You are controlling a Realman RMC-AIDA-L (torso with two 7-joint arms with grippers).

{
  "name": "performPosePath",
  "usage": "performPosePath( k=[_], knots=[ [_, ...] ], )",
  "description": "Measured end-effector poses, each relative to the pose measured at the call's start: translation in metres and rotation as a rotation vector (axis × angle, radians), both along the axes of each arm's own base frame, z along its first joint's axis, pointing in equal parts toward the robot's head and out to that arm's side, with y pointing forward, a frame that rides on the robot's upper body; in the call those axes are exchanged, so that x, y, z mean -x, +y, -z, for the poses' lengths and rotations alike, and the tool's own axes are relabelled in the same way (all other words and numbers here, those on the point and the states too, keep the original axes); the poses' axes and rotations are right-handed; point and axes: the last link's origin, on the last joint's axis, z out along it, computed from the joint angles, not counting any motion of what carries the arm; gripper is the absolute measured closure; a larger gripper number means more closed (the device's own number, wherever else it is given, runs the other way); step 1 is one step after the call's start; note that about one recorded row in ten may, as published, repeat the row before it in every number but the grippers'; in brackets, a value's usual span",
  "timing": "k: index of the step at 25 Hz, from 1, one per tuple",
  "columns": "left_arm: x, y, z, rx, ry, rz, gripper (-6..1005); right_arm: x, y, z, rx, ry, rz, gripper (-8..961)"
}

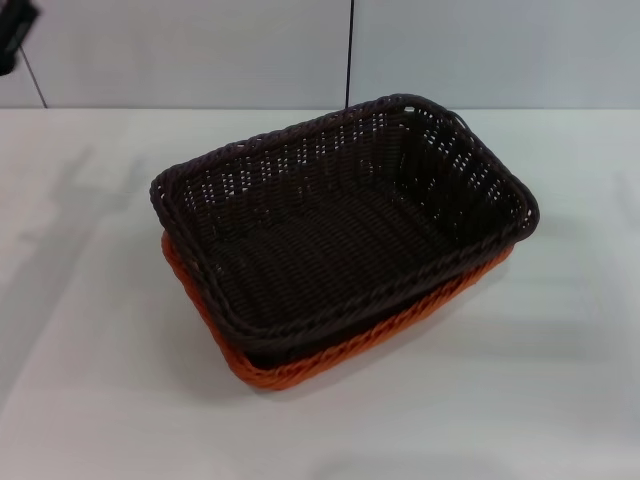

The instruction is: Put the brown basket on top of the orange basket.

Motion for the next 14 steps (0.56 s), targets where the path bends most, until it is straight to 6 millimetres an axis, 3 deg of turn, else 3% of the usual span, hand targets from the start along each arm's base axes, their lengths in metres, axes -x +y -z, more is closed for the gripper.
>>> performPosePath(
  k=[6,14],
  knots=[
    [0.021,-0.05,-0.004,-0.18,0.072,0.033,186,0.002,0.023,-0.01,-0.034,0.038,0.071,257],
    [0.029,-0.057,0.006,-0.183,0.077,-0.018,186,0.005,0.041,-0.014,-0.034,0.005,0.123,257]
  ],
)
